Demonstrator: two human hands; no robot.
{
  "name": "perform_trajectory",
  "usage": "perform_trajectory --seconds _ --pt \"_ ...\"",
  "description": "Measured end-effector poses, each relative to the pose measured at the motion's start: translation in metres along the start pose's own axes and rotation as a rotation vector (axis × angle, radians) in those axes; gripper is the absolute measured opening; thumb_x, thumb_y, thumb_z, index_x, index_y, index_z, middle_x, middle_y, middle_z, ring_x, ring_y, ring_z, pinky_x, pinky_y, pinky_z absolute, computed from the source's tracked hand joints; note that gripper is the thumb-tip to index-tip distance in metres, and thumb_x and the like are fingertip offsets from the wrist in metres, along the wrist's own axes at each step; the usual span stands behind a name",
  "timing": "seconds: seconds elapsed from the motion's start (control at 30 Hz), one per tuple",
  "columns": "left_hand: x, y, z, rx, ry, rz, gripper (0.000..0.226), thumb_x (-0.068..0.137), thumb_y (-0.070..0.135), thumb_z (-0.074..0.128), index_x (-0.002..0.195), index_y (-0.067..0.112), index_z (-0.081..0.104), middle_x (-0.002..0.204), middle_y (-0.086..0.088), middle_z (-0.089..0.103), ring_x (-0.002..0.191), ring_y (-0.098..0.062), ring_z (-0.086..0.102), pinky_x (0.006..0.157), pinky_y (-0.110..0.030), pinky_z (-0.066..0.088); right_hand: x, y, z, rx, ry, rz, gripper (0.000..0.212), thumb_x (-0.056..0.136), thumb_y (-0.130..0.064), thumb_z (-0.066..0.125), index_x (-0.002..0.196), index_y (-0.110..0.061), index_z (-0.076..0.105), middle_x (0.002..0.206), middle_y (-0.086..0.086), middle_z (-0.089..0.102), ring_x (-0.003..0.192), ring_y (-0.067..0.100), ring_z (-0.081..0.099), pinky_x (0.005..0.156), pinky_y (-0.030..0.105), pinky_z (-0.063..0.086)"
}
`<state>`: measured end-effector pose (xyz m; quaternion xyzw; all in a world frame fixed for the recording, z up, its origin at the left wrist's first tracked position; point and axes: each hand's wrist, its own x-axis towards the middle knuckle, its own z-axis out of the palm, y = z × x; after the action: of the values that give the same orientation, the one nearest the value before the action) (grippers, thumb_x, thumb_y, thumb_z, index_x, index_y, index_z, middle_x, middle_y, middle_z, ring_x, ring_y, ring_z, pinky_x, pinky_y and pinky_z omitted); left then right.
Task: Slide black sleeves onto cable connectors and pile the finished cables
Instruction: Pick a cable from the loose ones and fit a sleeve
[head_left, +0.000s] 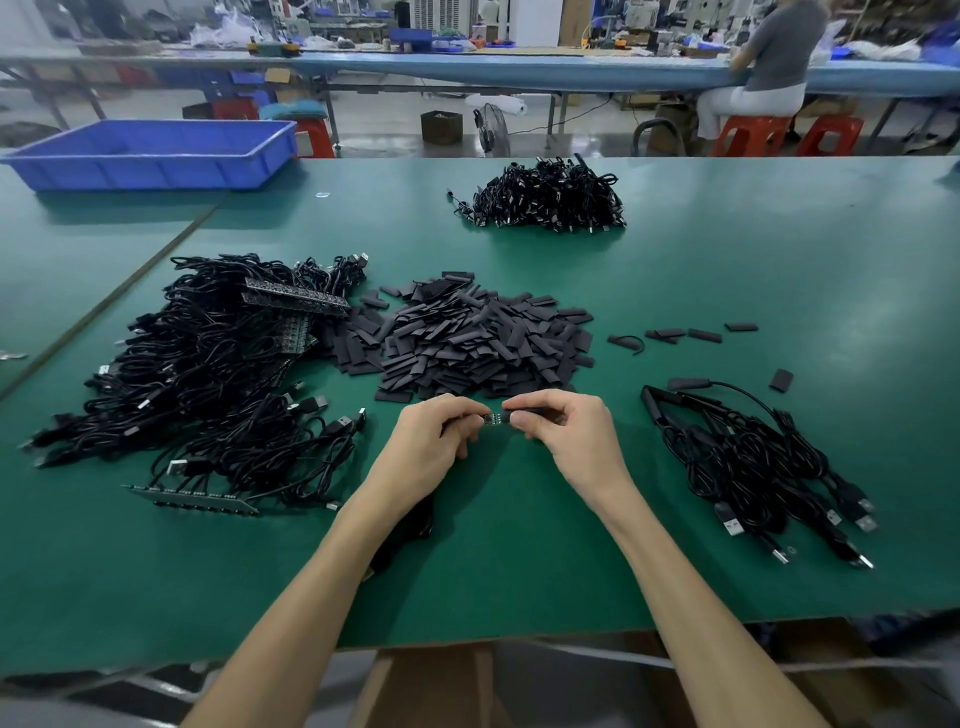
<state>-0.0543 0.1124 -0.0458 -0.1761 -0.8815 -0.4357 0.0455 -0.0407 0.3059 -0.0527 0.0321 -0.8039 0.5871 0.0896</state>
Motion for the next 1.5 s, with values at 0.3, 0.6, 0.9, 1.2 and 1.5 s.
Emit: perform_trajectory --seconds 0.3,0.6,0.9,1.2,1.5 --pt "0.0017 -0.0037 0.001 -0.042 0.063 -0.079 0.022 0.1 0.006 0.057 0.095 0.019 0.074 0.06 0.005 0.062 0.056 -0.004 0.055 0.058 -0.013 0.04 -0.0002 0.0006 0.0002 0.041 -0.102 0.01 0.023 0.085 -0.006 0.082 0.092 -0.028 0.083 0.078 -0.003 0.078 0.06 0.008 0.064 0.07 0.021 0.055" --pt "0.0019 -0.0052 0.0026 -0.102 0.087 -0.104 0.023 0.102 0.011 0.057 0.09 0.026 0.07 0.062 0.005 0.065 0.054 -0.002 0.056 0.057 -0.016 0.043 0.001 0.0022 0.0004 0.069 -0.121 0.018 0.023 0.083 -0.006 0.084 0.096 -0.024 0.082 0.084 -0.002 0.078 0.063 0.011 0.064 0.069 0.025 0.056" --pt "0.0021 -0.0079 0.0009 -0.189 0.016 -0.045 0.011 0.098 0.011 0.064 0.1 0.019 0.071 0.077 0.007 0.073 0.052 -0.012 0.063 0.062 -0.019 0.048 -0.0003 0.0023 0.0001 0.054 -0.09 -0.013 0.021 0.085 -0.009 0.083 0.098 -0.026 0.081 0.085 -0.006 0.078 0.059 0.013 0.066 0.07 0.026 0.058" --pt "0.0016 -0.0059 0.0012 -0.331 -0.011 -0.028 0.009 0.092 0.009 0.073 0.097 0.012 0.067 0.085 -0.003 0.075 0.064 -0.018 0.071 0.061 -0.013 0.047 0.0007 0.0046 0.0014 -0.013 -0.098 -0.035 0.02 0.086 -0.01 0.082 0.099 -0.026 0.08 0.092 -0.01 0.079 0.085 0.015 0.072 0.086 0.035 0.059" --pt "0.0023 -0.004 0.0001 -0.228 -0.064 -0.051 0.012 0.102 0.022 0.059 0.099 0.018 0.07 0.079 0.006 0.075 0.064 -0.011 0.067 0.061 -0.015 0.045 -0.0001 0.0009 0.0006 -0.003 -0.011 -0.024 0.021 0.087 -0.011 0.081 0.098 -0.029 0.079 0.094 -0.012 0.078 0.091 0.015 0.071 0.09 0.041 0.058"
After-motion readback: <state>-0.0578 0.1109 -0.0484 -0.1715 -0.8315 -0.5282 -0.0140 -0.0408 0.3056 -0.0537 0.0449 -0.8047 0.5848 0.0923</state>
